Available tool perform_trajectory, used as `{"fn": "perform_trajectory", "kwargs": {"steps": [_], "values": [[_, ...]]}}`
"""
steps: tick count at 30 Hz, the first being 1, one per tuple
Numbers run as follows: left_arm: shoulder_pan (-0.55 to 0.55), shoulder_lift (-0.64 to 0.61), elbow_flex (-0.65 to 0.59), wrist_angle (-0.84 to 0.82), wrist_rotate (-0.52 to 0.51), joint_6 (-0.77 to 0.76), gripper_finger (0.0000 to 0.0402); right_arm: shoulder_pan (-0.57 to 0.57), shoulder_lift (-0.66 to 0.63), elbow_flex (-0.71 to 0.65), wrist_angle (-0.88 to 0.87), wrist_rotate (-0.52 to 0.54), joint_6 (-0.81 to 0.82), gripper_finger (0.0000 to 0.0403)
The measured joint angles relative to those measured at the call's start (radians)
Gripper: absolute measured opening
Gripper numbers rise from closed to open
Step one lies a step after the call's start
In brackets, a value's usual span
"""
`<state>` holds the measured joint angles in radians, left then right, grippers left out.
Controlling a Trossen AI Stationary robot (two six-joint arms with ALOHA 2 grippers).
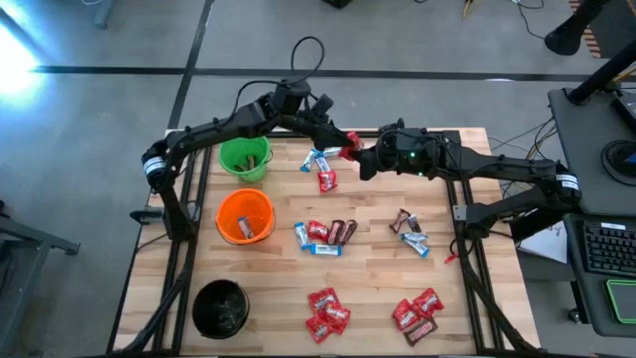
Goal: Organize candy in baskets
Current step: Put the red candy into the black bucket
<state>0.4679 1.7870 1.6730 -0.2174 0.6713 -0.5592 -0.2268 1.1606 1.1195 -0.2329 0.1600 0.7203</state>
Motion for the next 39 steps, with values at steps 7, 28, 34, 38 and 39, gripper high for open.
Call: {"fn": "perform_trajectory", "kwargs": {"steps": [7, 28, 34, 38, 39], "values": [[-0.002, 0.0, -0.001, 0.011, 0.0, 0.0, 0.0127, 0.0, 0.0, 0.016, -0.002, 0.001, -0.015, 0.0013], [-0.007, 0.0, -0.002, -0.028, 0.022, 0.01, 0.0002, 0.0, -0.003, 0.016, -0.08, -0.006, -0.065, 0.0022], [-0.007, 0.0, -0.002, -0.055, 0.029, 0.027, 0.0001, 0.0, -0.005, 0.016, -0.114, 0.0, -0.089, 0.0082], [-0.007, 0.0, -0.002, -0.056, 0.034, 0.027, 0.0, -0.001, -0.007, 0.016, -0.131, 0.005, -0.093, 0.0131], [-0.006, 0.0, -0.002, -0.059, 0.035, 0.027, 0.0, -0.001, -0.008, 0.016, -0.144, 0.006, -0.093, 0.0142]]}}
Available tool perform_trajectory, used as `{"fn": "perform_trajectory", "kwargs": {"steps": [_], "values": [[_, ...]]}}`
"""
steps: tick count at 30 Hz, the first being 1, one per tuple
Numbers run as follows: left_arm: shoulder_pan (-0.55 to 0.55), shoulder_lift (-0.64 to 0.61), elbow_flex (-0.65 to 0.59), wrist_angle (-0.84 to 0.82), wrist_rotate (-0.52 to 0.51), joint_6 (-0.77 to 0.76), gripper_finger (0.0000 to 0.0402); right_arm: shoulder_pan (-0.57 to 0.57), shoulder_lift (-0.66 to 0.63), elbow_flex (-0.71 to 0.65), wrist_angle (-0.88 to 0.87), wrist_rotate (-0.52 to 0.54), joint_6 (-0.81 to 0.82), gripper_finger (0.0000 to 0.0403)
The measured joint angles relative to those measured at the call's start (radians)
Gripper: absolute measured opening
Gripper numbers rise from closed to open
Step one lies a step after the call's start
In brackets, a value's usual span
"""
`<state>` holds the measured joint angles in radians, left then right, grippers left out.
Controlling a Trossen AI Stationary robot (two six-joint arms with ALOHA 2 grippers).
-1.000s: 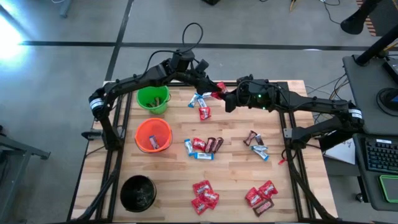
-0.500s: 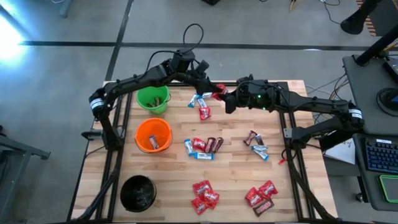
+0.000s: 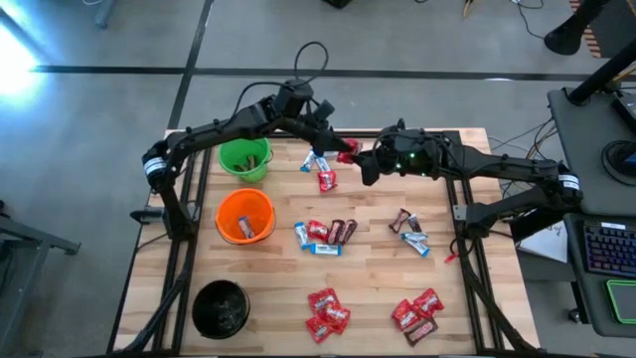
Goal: Organize candy in baskets
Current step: Put the red candy into the black bucket
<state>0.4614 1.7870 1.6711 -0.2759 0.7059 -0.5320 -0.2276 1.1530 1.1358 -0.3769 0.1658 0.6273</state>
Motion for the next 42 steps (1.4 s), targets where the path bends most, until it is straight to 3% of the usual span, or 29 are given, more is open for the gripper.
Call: {"fn": "perform_trajectory", "kwargs": {"steps": [7, 13, 17, 23, 28, 35, 42], "values": [[0.018, -0.011, 0.002, -0.03, 0.011, 0.018, 0.0, -0.001, -0.014, 0.001, -0.134, 0.0, 0.018, 0.02], [0.031, -0.03, 0.003, -0.081, -0.004, 0.019, 0.0, 0.0, -0.02, 0.019, -0.224, -0.002, 0.035, 0.0221], [0.018, -0.074, 0.003, -0.297, -0.018, 0.077, 0.0, 0.0, -0.02, 0.022, -0.319, -0.005, 0.064, 0.0224], [-0.065, -0.182, 0.003, -0.726, -0.204, 0.137, 0.0, 0.001, -0.019, 0.022, -0.437, -0.008, 0.081, 0.0224], [-0.204, -0.309, 0.003, -0.93, -0.374, 0.034, 0.0, 0.001, -0.019, 0.022, -0.452, -0.008, 0.097, 0.0224], [-0.487, -0.461, 0.003, -1.106, -0.63, -0.267, 0.0, 0.001, -0.017, 0.022, -0.45, -0.008, 0.138, 0.0224], [-0.808, -0.516, 0.002, -1.229, -0.751, -0.584, 0.0, 0.001, -0.017, 0.022, -0.448, -0.008, 0.209, 0.0224]]}}
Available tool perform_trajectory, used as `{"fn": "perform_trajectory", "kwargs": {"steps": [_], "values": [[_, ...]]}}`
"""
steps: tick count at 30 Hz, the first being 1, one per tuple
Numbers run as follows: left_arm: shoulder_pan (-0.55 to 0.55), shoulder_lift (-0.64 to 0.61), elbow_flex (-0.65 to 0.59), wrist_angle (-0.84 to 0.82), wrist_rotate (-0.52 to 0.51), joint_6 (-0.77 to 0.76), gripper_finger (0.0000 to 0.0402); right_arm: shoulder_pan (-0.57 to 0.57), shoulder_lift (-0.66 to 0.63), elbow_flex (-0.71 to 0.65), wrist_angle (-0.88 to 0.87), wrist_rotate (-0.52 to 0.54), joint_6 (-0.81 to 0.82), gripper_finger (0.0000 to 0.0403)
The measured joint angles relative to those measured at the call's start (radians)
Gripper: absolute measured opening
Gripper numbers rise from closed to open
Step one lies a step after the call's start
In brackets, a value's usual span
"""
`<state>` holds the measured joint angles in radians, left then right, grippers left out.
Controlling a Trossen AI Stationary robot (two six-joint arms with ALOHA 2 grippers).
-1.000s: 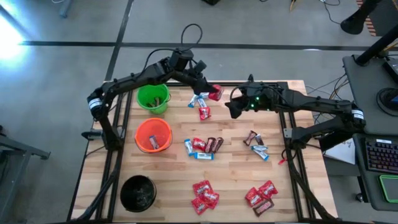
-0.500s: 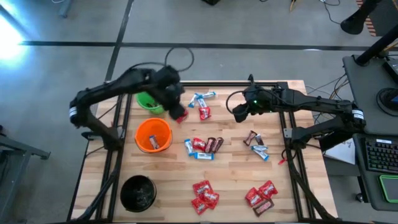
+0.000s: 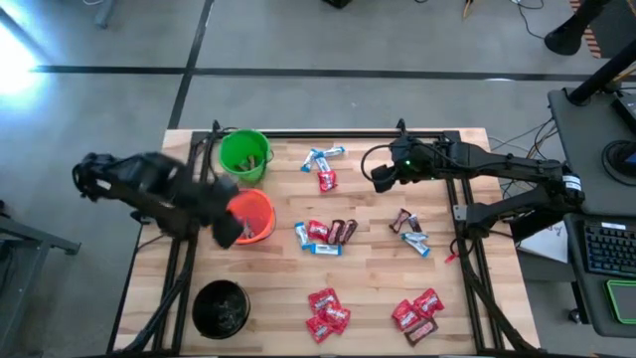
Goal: Organize candy in baskets
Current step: Put the red candy into the black bucket
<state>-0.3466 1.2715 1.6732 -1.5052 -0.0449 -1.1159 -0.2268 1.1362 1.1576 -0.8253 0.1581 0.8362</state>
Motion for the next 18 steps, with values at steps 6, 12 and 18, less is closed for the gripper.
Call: {"fn": "perform_trajectory", "kwargs": {"steps": [6, 12, 18], "values": [[-0.255, 0.015, -0.001, -0.024, -0.023, -0.235, 0.0, 0.026, 0.0, 0.0, 0.0, -0.002, 0.034, 0.0224], [-0.437, 0.053, -0.005, -0.026, -0.045, -0.428, 0.0, 0.077, 0.0, 0.0, -0.003, -0.008, 0.073, 0.0224], [-0.542, 0.113, -0.006, -0.023, -0.053, -0.554, 0.0, 0.128, 0.0, 0.0, -0.014, -0.008, 0.098, 0.0224]]}}
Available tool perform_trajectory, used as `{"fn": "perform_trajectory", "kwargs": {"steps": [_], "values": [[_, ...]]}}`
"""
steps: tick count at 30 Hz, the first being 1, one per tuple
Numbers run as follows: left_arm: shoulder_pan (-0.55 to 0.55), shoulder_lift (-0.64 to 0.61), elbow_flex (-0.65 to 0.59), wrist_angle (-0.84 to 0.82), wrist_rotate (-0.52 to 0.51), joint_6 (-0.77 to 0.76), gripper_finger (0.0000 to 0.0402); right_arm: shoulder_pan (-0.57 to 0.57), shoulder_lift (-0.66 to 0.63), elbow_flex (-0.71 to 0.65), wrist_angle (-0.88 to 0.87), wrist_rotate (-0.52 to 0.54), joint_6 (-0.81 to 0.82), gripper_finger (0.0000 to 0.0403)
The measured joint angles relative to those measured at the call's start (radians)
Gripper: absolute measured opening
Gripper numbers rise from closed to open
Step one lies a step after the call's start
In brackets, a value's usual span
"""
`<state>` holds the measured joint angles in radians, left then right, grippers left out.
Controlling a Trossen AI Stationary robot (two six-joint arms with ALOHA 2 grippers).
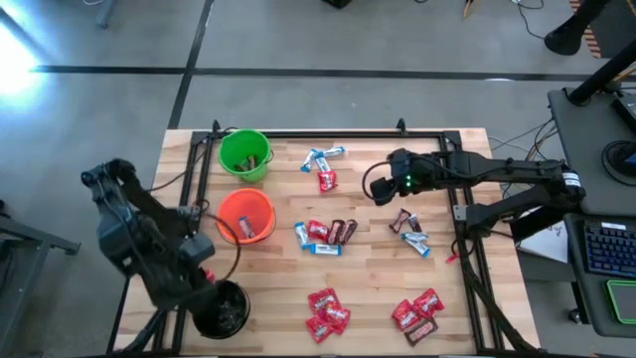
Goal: Organize candy in baskets
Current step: Put the red candy into the black bucket
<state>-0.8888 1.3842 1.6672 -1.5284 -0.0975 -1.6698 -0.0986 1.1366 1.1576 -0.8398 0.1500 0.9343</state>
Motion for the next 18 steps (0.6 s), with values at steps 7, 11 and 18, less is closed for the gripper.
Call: {"fn": "perform_trajectory", "kwargs": {"steps": [7, 11, 18], "values": [[-0.029, 0.071, 0.0, 0.065, -0.002, -0.074, 0.0, 0.042, 0.0, 0.0, -0.031, 0.0, 0.011, 0.0224], [-0.029, 0.107, 0.001, 0.127, 0.0, -0.102, 0.0, 0.049, 0.0, 0.0, -0.092, -0.001, 0.008, 0.0224], [-0.029, 0.114, 0.021, 0.143, 0.001, -0.15, 0.0, 0.062, 0.0, 0.0, -0.204, -0.023, -0.015, 0.0224]]}}
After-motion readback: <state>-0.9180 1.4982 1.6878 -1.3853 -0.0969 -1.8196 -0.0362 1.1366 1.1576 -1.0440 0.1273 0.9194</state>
